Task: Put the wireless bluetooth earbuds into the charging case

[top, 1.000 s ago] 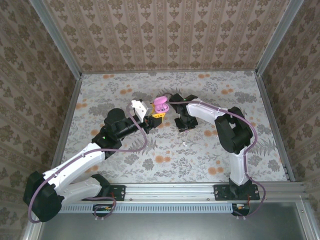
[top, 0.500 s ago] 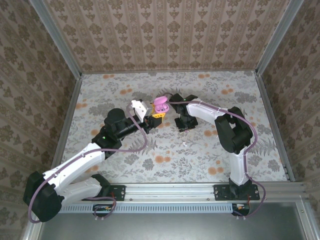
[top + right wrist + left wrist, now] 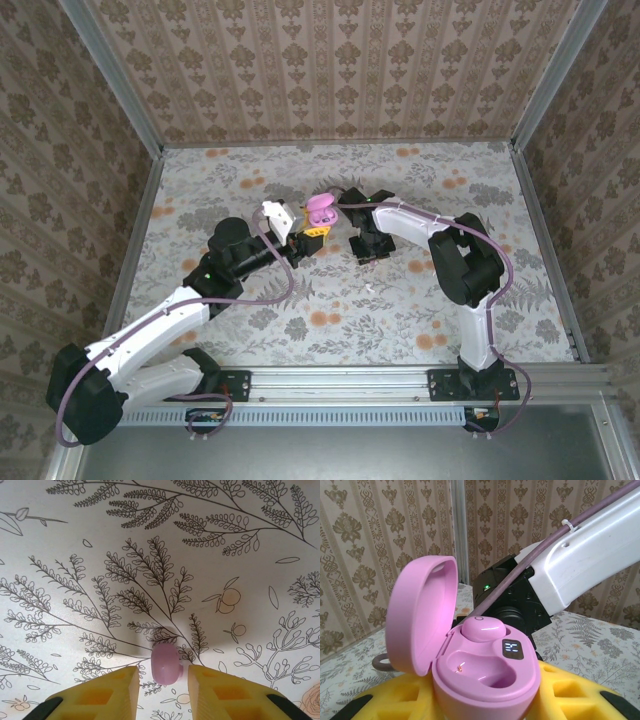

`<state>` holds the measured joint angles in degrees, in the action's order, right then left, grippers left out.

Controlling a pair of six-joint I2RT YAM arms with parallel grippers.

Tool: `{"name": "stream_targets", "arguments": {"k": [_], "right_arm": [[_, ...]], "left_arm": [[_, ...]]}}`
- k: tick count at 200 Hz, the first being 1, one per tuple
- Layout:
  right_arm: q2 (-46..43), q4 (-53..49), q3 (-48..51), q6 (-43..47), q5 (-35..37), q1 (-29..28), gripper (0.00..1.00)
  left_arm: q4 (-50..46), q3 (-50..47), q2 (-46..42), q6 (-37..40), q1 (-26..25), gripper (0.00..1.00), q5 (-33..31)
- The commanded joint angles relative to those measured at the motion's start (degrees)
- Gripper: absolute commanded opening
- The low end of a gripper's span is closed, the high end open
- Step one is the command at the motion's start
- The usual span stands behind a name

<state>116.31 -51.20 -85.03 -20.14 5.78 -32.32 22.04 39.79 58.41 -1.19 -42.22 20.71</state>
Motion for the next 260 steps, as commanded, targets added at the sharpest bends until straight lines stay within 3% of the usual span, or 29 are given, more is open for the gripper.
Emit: {"name": "stream_targets", "arguments": {"k": [1, 260], "right_arm": [[1.7, -0.3, 0.5, -0.8, -0.4, -0.3, 0.33], [3.5, 1.8, 1.1, 1.0, 1.3, 2.6, 0.27]], "left_arm": [[0.6, -0.1, -1.1, 0.8, 0.5, 0.38, 0.0], [0.3, 0.3, -0.9, 0.7, 0.6, 0.38, -0.1]]}}
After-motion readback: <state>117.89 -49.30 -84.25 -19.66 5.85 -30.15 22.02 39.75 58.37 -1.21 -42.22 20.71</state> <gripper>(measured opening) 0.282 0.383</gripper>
